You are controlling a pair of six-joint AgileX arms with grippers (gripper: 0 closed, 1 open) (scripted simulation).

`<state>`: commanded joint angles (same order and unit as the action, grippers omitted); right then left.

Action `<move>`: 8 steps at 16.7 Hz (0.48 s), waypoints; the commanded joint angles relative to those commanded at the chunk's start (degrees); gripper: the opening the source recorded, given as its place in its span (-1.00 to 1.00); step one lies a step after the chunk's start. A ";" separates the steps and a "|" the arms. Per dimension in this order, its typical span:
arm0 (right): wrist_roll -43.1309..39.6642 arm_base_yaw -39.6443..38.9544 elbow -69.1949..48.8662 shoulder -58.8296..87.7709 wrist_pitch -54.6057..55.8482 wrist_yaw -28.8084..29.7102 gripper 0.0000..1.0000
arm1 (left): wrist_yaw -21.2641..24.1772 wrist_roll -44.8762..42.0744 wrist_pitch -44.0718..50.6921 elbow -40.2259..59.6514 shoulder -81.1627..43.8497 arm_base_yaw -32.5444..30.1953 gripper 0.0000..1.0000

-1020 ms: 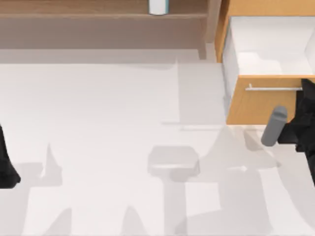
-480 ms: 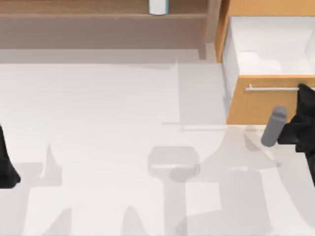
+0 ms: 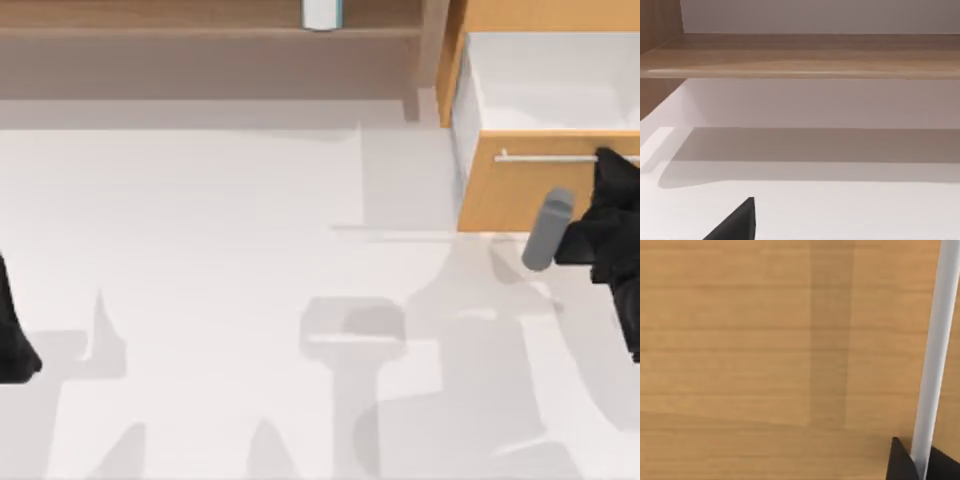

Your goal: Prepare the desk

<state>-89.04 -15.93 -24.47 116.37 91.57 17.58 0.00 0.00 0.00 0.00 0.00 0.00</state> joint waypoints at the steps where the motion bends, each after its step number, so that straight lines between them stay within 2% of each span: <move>1: 0.01 0.54 -1.80 0.59 -1.29 -0.48 -1.00 | 0.00 0.00 0.00 0.00 0.00 0.00 1.00; 8: 0.03 2.22 -7.42 2.39 -5.26 -2.00 -1.00 | 0.00 0.00 0.00 0.00 0.00 0.00 1.00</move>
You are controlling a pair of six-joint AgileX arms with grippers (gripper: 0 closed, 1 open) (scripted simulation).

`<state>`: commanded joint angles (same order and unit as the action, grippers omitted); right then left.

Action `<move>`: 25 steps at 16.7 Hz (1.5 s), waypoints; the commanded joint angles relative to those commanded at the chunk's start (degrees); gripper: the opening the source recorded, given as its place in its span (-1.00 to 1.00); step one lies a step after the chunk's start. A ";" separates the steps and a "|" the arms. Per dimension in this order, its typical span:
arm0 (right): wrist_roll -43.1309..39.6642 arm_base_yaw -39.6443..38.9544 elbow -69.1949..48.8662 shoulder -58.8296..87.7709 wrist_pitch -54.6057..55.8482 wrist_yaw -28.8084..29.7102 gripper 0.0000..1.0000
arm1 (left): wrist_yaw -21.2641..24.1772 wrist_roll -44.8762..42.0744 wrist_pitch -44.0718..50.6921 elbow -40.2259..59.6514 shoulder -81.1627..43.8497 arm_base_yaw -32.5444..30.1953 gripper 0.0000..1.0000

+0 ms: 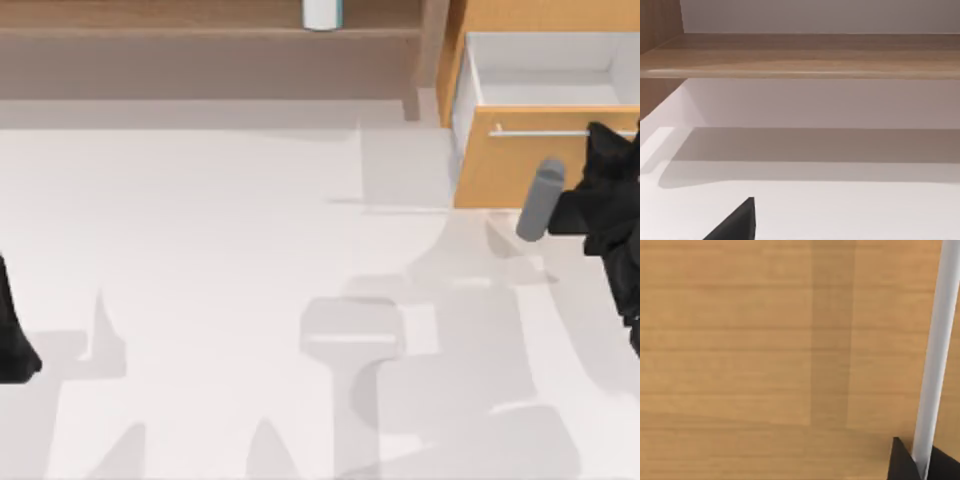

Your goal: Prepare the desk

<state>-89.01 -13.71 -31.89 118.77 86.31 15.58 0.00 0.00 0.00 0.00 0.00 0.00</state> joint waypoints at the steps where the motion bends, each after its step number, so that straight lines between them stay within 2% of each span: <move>1: 0.16 -0.34 0.28 -0.17 -0.02 0.12 -1.00 | 0.00 0.00 0.00 0.00 0.00 0.00 1.00; 12: 0.06 2.30 -14.35 5.72 -8.75 -2.42 -1.00 | 0.00 0.00 0.00 0.00 0.00 0.00 1.00; 19: 0.20 2.16 -15.55 5.98 -9.46 -2.58 -1.00 | 0.00 0.00 0.00 0.00 0.00 0.00 1.00; 25: 0.14 3.31 -25.21 10.18 -14.82 -3.71 -1.00 | 0.00 0.00 0.00 0.00 0.00 0.00 1.00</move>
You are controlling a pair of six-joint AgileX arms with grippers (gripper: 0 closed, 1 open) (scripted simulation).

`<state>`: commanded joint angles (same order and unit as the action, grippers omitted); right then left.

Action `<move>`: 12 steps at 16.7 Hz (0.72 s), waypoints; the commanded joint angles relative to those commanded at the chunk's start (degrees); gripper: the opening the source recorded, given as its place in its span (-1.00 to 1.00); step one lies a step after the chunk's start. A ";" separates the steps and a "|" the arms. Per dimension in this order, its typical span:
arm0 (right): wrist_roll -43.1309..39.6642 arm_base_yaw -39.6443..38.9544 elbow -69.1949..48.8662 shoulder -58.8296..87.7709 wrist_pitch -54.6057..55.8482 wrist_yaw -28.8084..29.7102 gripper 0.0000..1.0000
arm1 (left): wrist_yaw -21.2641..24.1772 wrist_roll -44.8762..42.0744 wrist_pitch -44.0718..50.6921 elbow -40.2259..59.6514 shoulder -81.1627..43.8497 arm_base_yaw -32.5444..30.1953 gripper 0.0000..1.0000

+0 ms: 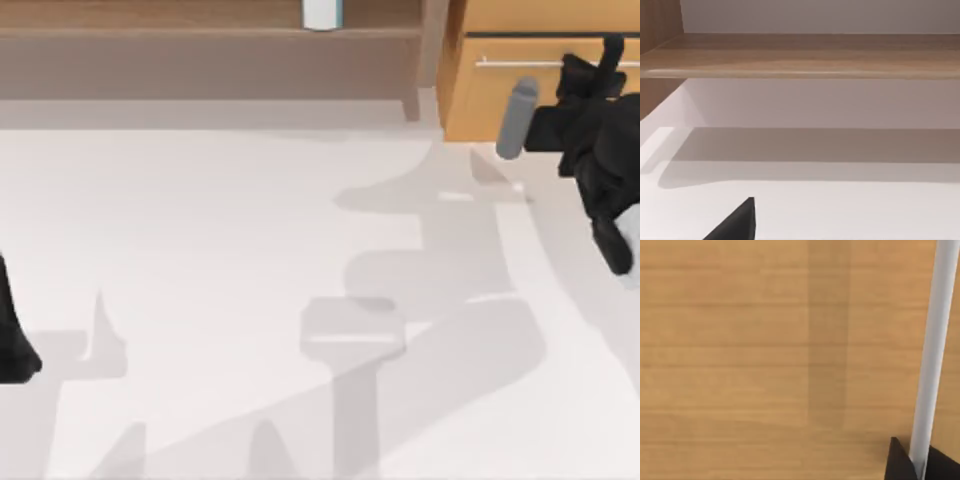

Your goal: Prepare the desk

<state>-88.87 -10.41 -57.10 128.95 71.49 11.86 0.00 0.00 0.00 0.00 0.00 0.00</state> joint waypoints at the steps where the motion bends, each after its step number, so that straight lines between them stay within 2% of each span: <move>1: 0.01 0.24 -1.75 0.82 -1.02 -0.17 -1.00 | 0.00 0.00 0.00 0.00 0.00 0.00 1.00; 9: -0.02 0.84 -6.13 2.89 -3.57 -0.62 -1.00 | 0.00 0.00 0.00 0.00 0.00 0.00 1.00; 12: -0.02 0.84 -6.13 2.89 -3.57 -0.62 -0.55 | 0.00 0.00 0.00 0.00 0.00 0.00 1.00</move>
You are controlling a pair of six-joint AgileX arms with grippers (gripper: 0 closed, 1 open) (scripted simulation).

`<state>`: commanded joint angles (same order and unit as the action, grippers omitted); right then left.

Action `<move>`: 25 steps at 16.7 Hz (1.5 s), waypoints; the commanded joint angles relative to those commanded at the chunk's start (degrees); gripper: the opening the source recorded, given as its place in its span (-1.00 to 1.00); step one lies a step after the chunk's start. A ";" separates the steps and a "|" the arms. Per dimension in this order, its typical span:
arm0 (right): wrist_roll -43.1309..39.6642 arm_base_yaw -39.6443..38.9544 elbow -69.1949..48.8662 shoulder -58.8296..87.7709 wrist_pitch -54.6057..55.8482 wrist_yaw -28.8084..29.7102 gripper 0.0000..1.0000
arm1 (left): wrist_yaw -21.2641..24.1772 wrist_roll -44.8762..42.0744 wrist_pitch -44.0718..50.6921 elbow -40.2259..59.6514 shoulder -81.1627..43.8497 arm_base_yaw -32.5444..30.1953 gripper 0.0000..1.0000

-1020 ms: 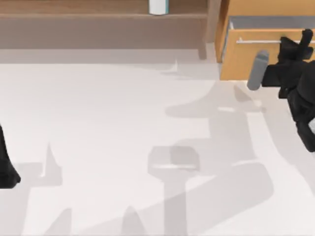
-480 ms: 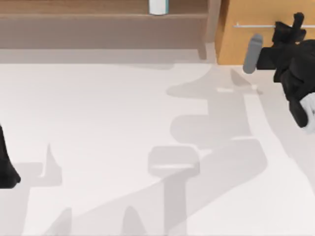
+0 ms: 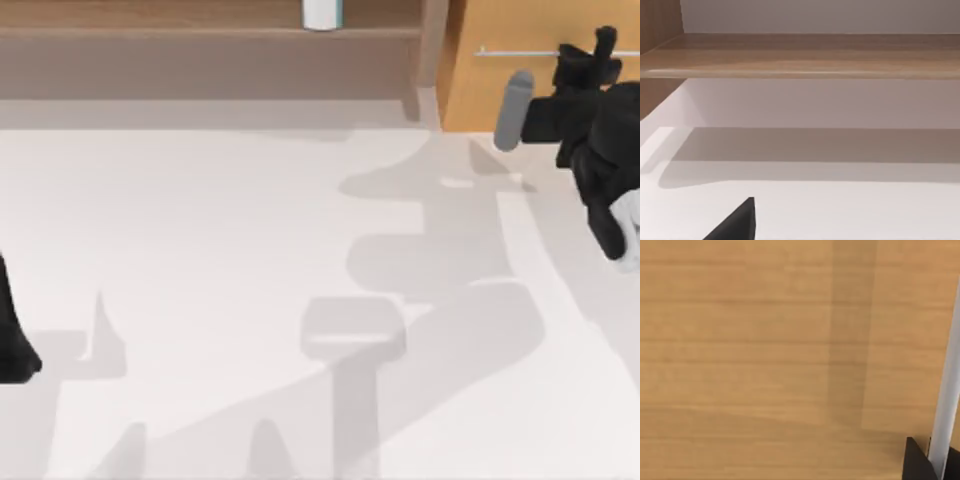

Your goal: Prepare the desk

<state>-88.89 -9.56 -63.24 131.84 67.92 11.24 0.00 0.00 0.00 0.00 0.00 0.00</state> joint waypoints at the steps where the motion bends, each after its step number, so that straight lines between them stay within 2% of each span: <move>1: 0.00 0.00 0.00 0.00 0.00 0.00 -0.40 | 0.00 0.00 0.00 0.00 0.00 0.00 1.00; 10: 0.00 0.00 0.00 0.00 0.00 0.00 0.96 | 0.00 0.00 0.00 0.00 0.00 0.00 1.00; 18: 0.00 0.00 0.00 0.00 0.00 0.00 1.00 | 0.00 0.00 0.00 0.00 0.00 0.00 1.00; 25: 0.57 -1.03 4.91 -2.12 1.83 0.06 1.00 | 0.00 0.00 0.00 0.00 0.00 0.00 1.00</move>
<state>-88.32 -10.59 -58.33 129.72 69.75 11.30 0.00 0.00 0.00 0.00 0.00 0.00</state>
